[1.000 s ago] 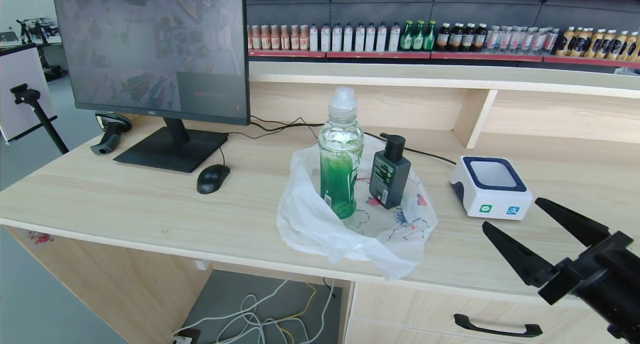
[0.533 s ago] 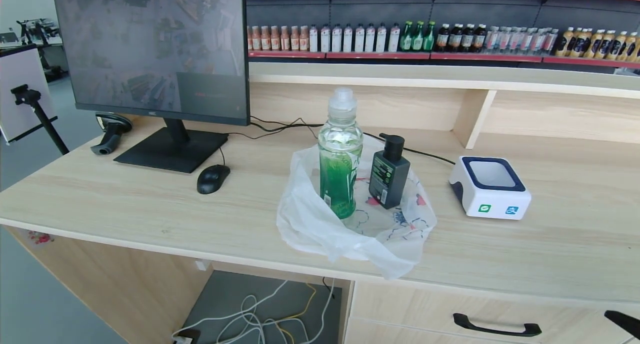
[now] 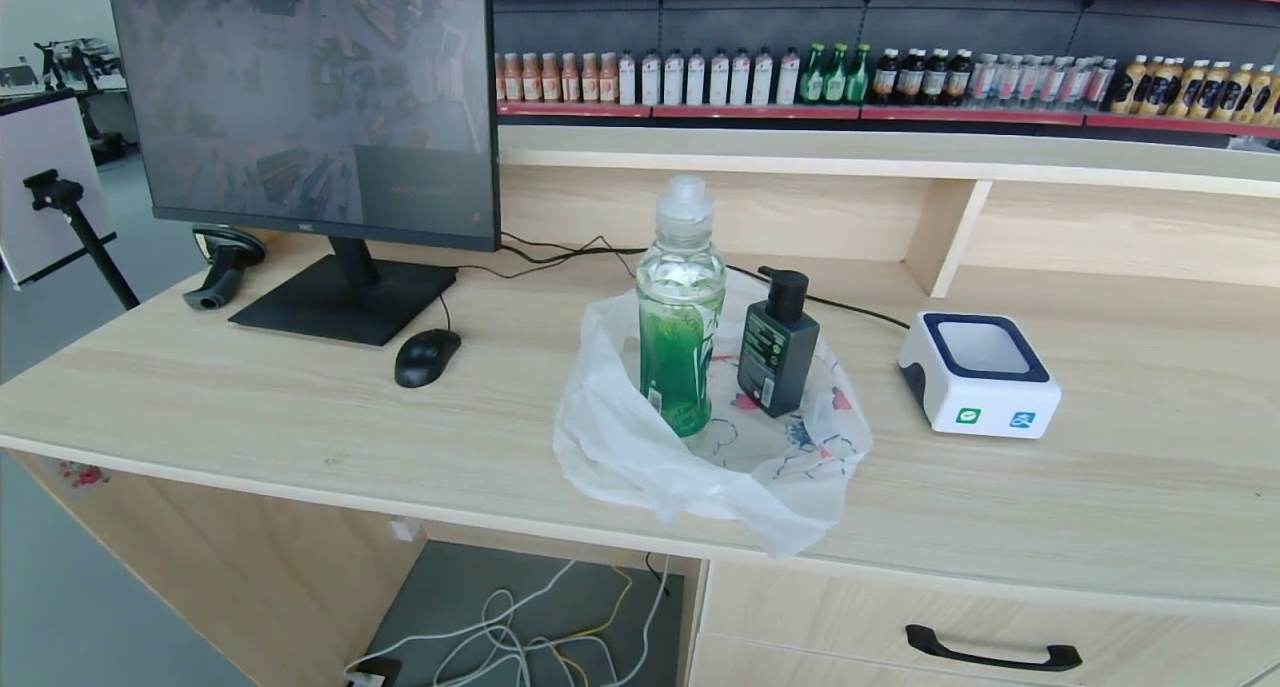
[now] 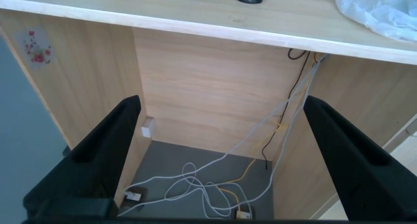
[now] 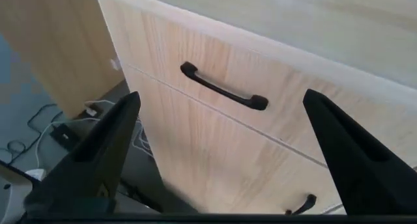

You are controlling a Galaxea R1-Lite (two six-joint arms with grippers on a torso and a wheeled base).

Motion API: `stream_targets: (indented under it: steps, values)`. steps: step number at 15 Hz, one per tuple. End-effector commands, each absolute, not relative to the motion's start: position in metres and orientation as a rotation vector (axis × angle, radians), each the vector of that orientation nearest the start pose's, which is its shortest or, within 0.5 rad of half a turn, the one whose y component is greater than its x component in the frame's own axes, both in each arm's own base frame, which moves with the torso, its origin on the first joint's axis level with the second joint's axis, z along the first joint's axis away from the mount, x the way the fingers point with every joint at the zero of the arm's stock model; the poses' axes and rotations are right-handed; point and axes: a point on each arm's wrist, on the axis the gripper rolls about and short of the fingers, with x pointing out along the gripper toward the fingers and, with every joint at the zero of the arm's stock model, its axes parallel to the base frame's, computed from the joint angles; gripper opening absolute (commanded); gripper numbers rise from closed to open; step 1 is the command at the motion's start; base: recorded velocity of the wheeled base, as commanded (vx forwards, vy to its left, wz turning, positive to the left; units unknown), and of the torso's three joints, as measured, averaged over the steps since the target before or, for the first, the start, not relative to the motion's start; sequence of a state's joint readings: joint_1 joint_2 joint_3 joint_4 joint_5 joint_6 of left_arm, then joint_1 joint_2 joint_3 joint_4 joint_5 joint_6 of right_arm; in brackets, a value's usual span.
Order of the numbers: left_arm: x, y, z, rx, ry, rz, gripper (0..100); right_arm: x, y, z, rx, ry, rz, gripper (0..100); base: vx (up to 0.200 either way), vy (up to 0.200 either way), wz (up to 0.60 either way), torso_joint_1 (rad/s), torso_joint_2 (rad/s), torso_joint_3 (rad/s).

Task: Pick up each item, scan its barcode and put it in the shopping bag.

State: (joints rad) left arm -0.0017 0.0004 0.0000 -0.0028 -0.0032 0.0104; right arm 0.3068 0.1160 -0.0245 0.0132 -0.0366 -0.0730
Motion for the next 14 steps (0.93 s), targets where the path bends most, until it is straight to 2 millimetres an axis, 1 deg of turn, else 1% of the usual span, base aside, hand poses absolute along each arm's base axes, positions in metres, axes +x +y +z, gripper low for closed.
stream_targets:
  steps: [1, 2, 3, 10, 13, 14]
  values:
    - [-0.0228, 0.0000, 0.0760, 0.011, -0.005, -0.005, 100, -0.0143, 0.0002, 0.0836, -0.050, 0.117, -0.020, 100, 0.000, 0.000, 0.00, 0.000, 0.00, 0.000]
    - [-0.0228, 0.0000, 0.0758, 0.009, -0.003, -0.005, 100, -0.0184, 0.0010, 0.0780, -0.049, 0.061, 0.025, 100, -0.200, 0.000, 0.00, 0.002, 0.00, 0.002]
    - [-0.0228, 0.0000, 0.0760, 0.009, -0.005, -0.005, 100, -0.0228, 0.0010, 0.0758, -0.038, -0.004, 0.031, 100, -0.200, 0.000, 0.00, 0.012, 0.01, -0.002]
    - [-0.0228, 0.0000, 0.0758, 0.006, -0.003, -0.005, 100, -0.0229, 0.0009, 0.0761, -0.014, -0.003, 0.035, 100, -0.200, 0.000, 0.00, 0.000, 0.00, 0.002]
    - [-0.0228, 0.0000, 0.0758, 0.009, -0.003, -0.005, 100, -0.0228, 0.0009, 0.0756, -0.012, -0.002, 0.035, 100, -0.200, 0.000, -0.60, 0.006, 0.00, 0.002]
    - [-0.0228, 0.0000, 0.0758, 0.011, -0.003, -0.005, 100, -0.0228, 0.0009, 0.0756, -0.012, -0.002, 0.035, 100, 0.000, 0.000, -0.60, 0.002, 0.01, 0.002]
